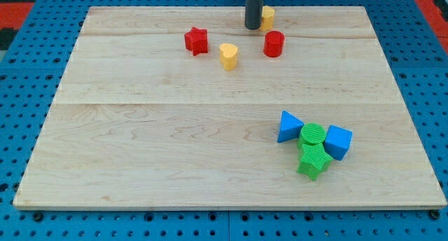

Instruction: Move the red star and yellow heart diagonal to each other

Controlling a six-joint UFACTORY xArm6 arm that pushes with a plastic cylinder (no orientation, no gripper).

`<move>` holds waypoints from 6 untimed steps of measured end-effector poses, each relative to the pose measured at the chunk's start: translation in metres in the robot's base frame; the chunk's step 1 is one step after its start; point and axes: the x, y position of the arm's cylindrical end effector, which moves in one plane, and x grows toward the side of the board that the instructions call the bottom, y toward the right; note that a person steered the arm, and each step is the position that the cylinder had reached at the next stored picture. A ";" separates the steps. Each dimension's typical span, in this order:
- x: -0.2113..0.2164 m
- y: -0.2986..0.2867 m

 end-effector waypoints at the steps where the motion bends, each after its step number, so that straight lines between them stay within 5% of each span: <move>1: 0.019 -0.010; 3: 0.072 -0.029; 6: 0.066 -0.135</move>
